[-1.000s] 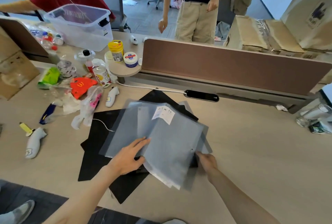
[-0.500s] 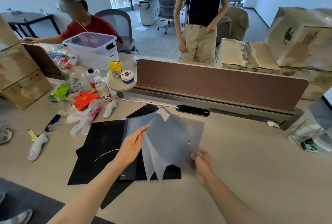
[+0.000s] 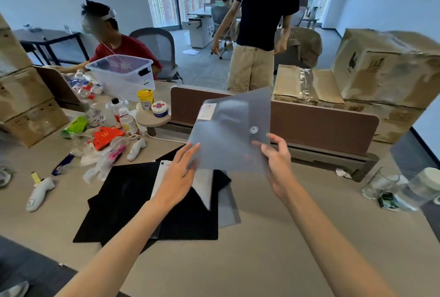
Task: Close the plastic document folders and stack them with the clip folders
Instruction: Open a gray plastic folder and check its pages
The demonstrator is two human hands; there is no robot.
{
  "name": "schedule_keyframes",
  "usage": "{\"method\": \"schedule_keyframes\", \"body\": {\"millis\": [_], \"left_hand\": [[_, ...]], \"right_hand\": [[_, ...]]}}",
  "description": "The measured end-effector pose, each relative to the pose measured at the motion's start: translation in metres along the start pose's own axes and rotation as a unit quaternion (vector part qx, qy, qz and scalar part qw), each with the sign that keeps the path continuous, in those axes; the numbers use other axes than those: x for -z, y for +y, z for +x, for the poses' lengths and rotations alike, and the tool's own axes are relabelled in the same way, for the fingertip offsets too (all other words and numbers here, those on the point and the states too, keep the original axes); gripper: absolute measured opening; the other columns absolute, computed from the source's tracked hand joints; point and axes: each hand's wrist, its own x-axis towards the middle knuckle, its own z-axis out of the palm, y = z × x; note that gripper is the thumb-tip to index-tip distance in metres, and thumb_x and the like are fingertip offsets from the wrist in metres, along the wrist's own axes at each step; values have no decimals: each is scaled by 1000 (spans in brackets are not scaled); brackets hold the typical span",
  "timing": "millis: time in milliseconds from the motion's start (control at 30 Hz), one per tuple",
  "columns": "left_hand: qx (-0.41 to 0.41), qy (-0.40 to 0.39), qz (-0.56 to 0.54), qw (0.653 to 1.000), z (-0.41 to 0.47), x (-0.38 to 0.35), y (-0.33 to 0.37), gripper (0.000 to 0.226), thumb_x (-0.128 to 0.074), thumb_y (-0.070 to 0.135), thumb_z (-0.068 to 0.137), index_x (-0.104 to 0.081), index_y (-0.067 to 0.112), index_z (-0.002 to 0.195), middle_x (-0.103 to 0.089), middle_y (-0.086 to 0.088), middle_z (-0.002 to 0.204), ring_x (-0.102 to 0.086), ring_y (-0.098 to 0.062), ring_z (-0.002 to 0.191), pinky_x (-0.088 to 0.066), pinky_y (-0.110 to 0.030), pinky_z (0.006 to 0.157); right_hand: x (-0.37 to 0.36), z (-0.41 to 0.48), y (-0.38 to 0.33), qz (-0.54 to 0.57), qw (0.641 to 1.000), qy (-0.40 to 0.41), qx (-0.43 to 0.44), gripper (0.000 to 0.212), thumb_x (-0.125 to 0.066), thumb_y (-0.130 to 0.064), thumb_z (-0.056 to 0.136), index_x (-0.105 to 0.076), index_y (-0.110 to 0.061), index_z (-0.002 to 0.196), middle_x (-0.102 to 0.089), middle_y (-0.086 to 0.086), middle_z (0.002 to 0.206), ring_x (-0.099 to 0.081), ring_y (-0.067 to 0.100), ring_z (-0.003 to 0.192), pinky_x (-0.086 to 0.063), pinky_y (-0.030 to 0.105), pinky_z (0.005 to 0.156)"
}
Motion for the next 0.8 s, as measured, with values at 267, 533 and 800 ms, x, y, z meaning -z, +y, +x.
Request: {"method": "schedule_keyframes", "body": {"millis": [267, 533, 800], "left_hand": [[37, -19, -39, 998, -30, -7, -36, 52, -44, 6, 97, -36, 29, 143, -28, 2, 153, -26, -7, 139, -20, -11, 110], [82, -158, 174, 968, -95, -43, -122, 48, -28, 36, 94, -25, 33, 141, -33, 10, 149, -44, -18, 128, -52, -39, 88], [-60, -158, 220, 961, -79, -54, -137, 43, -26, 44, 92, -49, 34, 127, -61, 12, 124, -64, -16, 101, -57, -32, 66]], "right_hand": [[-27, -3, 5, -60, 996, -71, 5, 27, -45, -7, 98, -47, -19, 121, -72, 1, 105, -72, 25, 66, -57, 32, 54], [-26, -6, 129, -214, 954, -104, -180, 21, -44, -12, 100, -48, -19, 120, -71, 5, 105, -74, 24, 78, -59, 34, 59], [-9, 5, 159, -199, 952, -6, -234, 30, -49, -31, 98, -61, -7, 111, -65, 8, 91, -64, 23, 84, -57, 38, 67]]}}
